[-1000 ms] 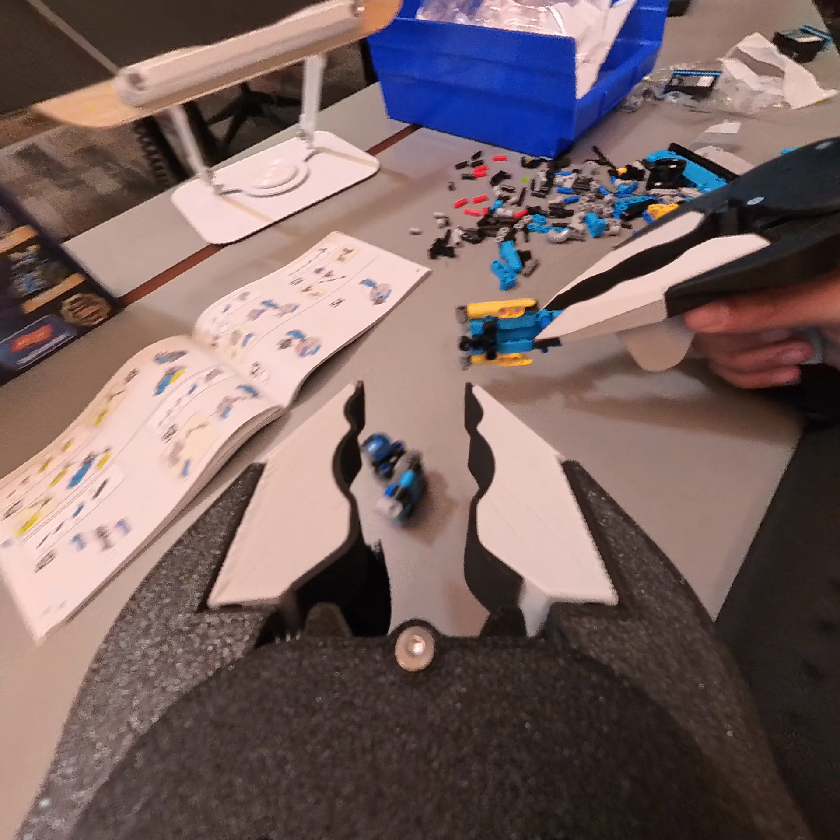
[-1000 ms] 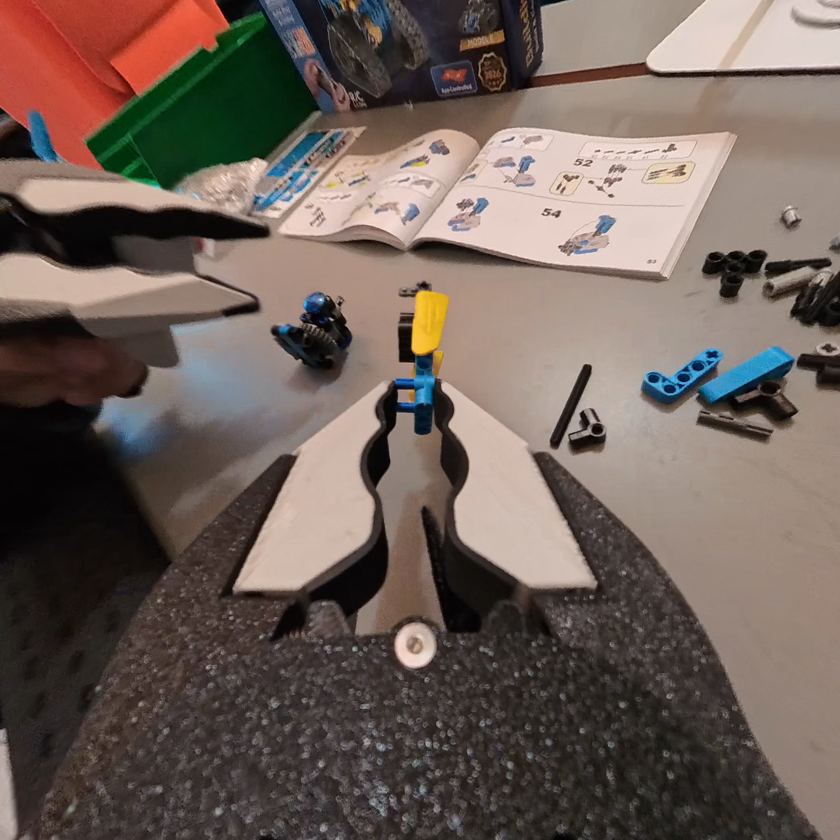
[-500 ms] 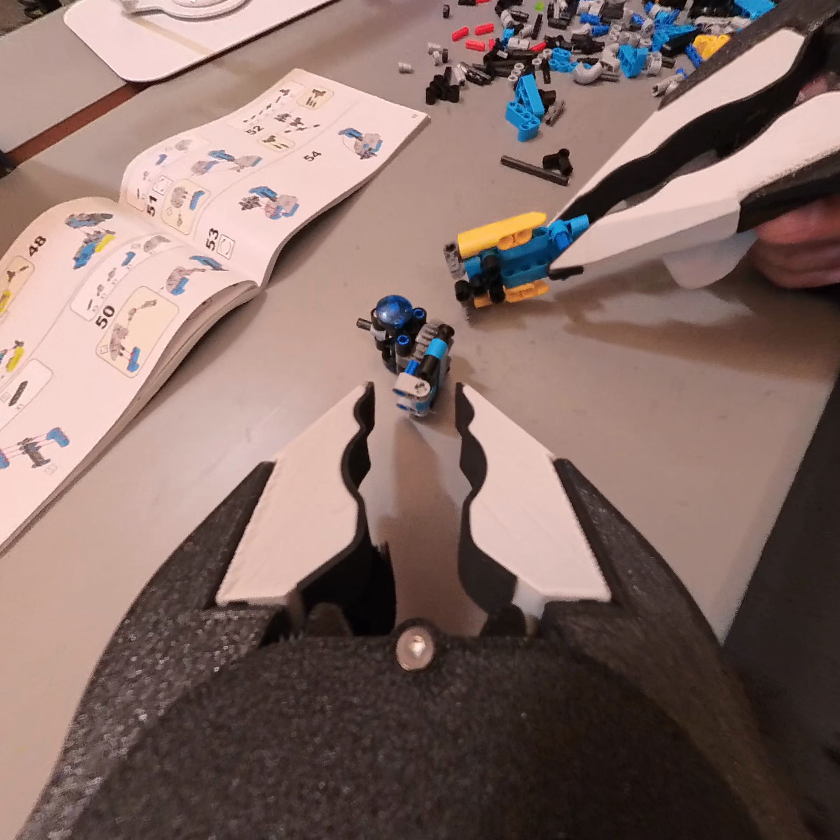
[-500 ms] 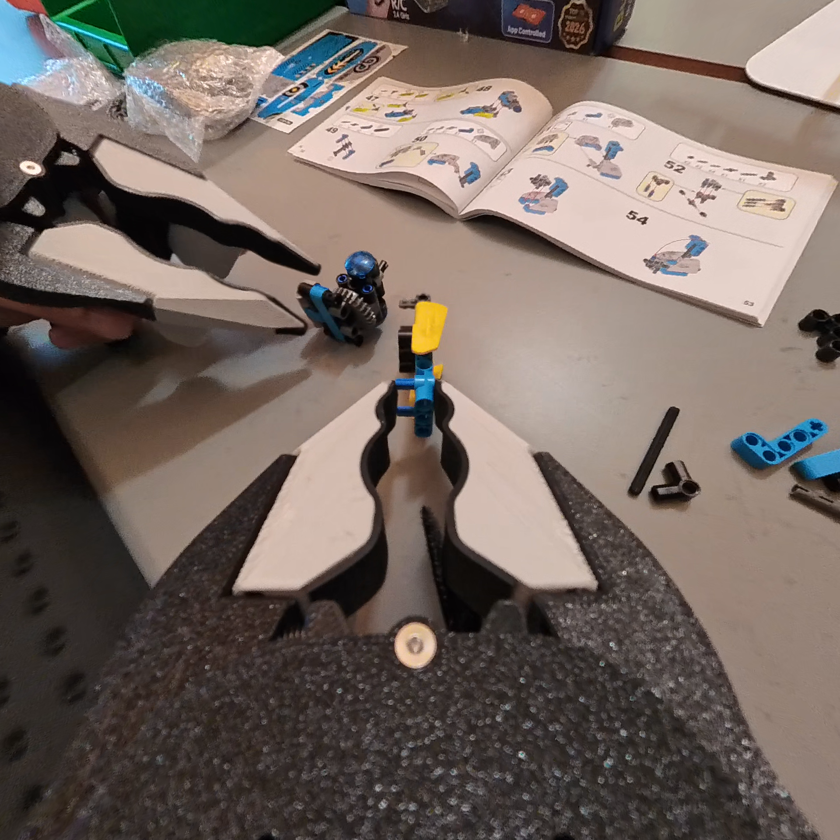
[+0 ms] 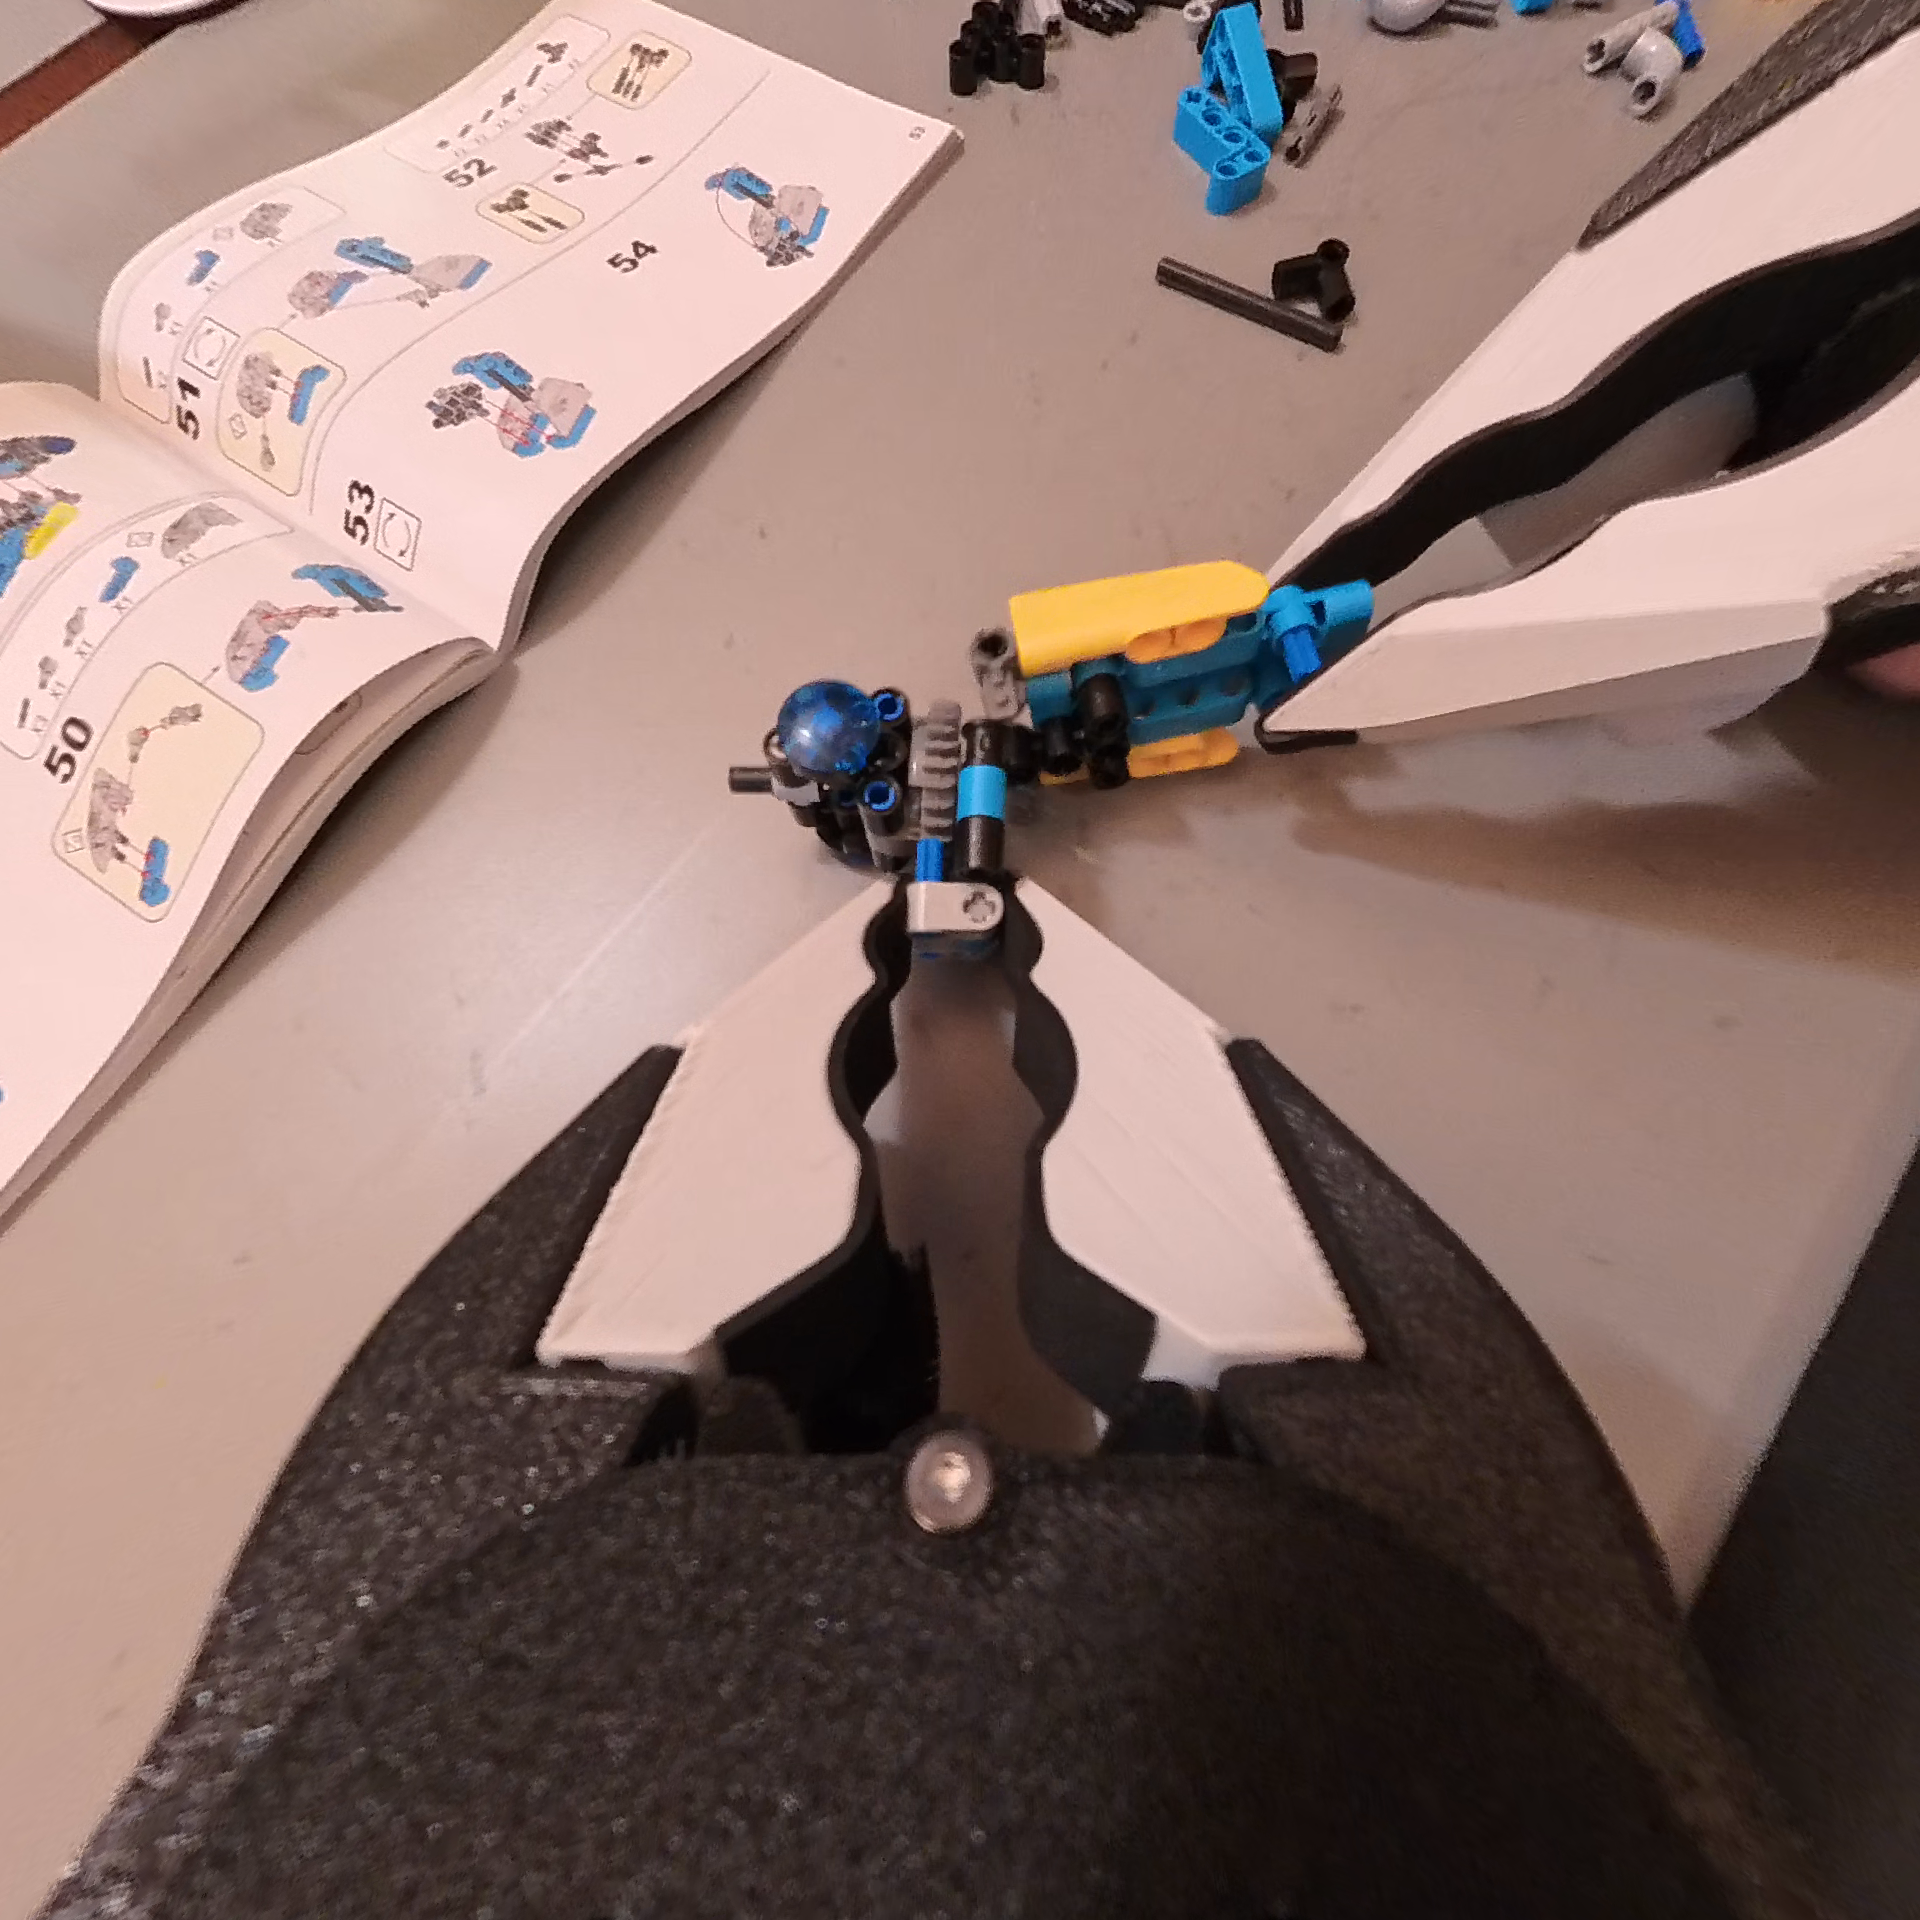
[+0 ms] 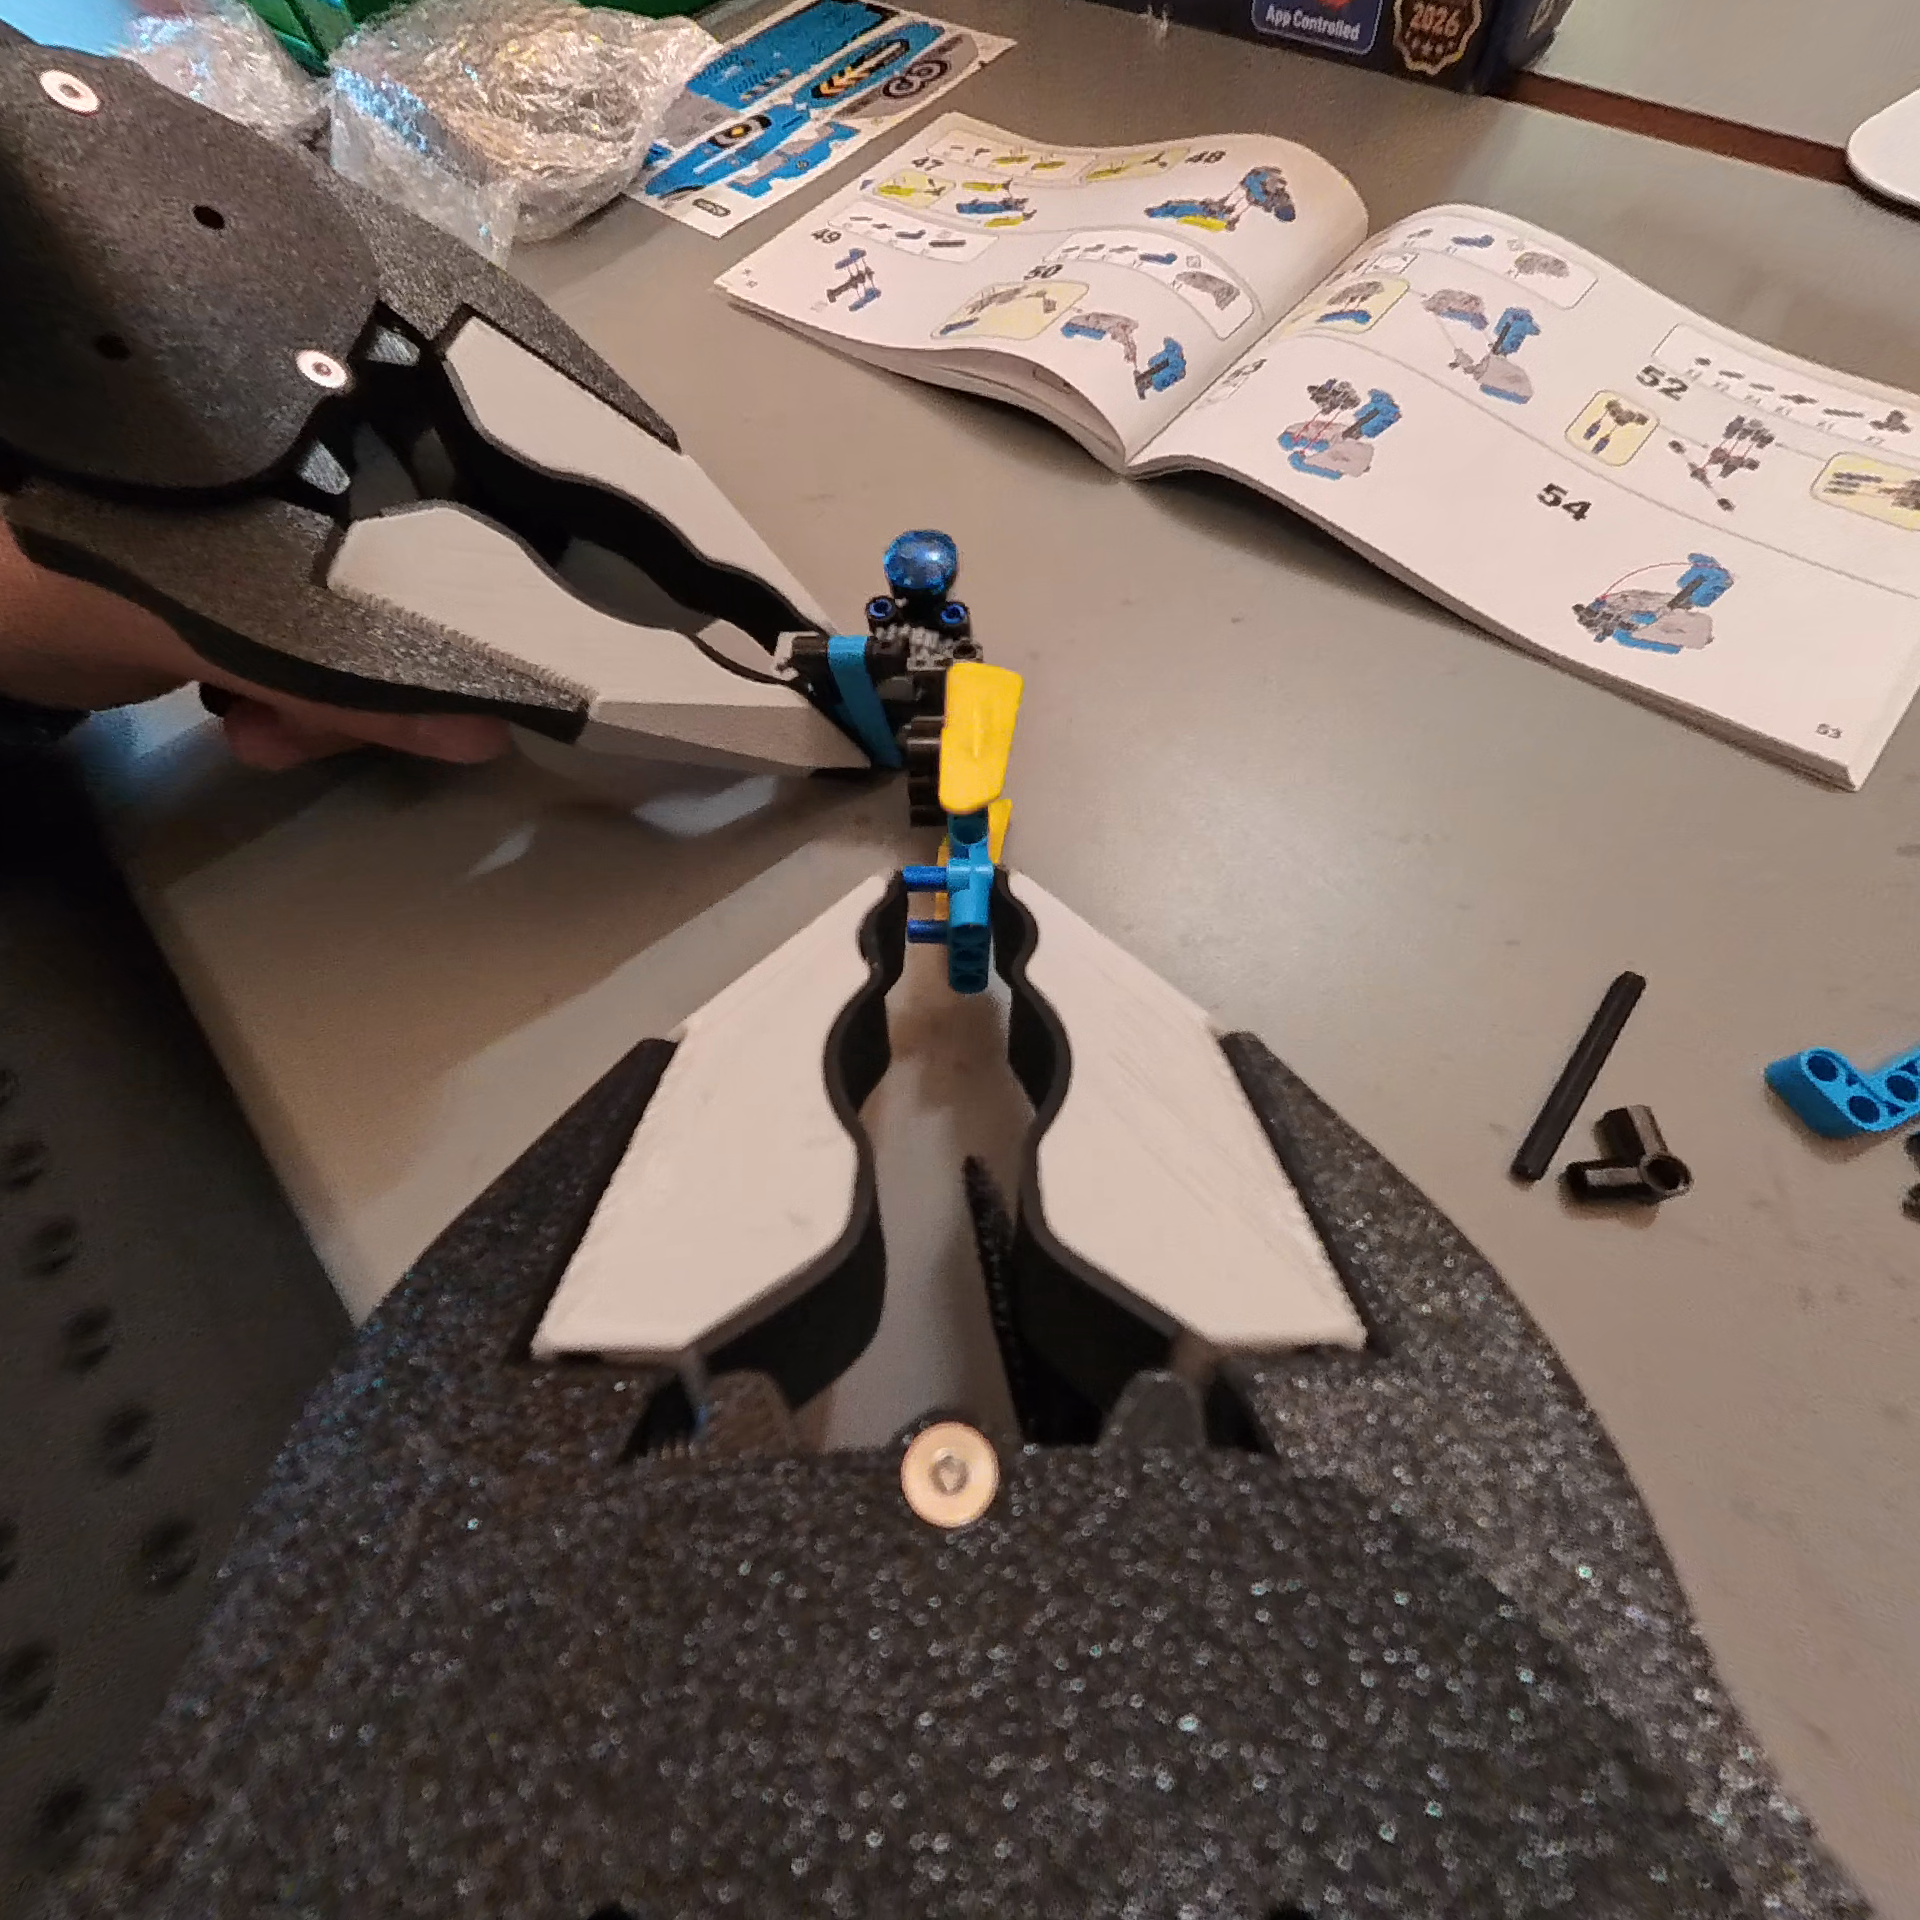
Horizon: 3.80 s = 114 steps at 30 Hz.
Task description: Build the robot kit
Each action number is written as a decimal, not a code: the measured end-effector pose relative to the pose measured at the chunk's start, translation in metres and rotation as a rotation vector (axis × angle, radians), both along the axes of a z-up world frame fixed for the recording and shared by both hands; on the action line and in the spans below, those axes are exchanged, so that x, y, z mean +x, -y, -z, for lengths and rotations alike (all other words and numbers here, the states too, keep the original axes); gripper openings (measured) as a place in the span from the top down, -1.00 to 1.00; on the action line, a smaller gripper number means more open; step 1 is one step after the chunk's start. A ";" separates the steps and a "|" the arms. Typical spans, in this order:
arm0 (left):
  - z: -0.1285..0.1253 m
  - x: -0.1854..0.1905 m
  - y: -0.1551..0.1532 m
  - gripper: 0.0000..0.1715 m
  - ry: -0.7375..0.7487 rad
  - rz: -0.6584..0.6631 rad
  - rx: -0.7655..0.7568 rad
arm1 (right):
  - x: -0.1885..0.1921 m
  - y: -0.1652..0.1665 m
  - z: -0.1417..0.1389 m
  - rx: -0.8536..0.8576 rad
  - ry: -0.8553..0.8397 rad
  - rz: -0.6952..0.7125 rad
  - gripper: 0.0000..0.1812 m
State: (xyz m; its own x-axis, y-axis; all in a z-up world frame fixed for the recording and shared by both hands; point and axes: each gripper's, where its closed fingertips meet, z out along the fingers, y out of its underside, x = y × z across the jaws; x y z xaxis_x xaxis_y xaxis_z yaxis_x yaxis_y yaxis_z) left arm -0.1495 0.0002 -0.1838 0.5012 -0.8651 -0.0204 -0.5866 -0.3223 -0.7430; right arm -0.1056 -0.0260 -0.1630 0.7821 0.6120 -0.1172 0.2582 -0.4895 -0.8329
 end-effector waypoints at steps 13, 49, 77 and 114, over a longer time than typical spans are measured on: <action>0.001 0.002 0.005 0.81 0.041 0.006 -0.076 | 0.000 -0.004 0.000 -0.006 -0.007 0.027 0.83; 0.000 -0.002 -0.002 0.63 0.001 -0.014 0.000 | -0.005 -0.001 0.009 -0.104 -0.055 -0.025 0.64; -0.026 0.006 -0.003 0.88 0.067 0.032 0.208 | -0.025 -0.031 -0.009 0.061 0.057 -0.193 0.66; -0.028 0.010 -0.002 0.92 0.155 0.152 0.084 | -0.027 -0.036 -0.009 -0.099 -0.175 -0.223 0.88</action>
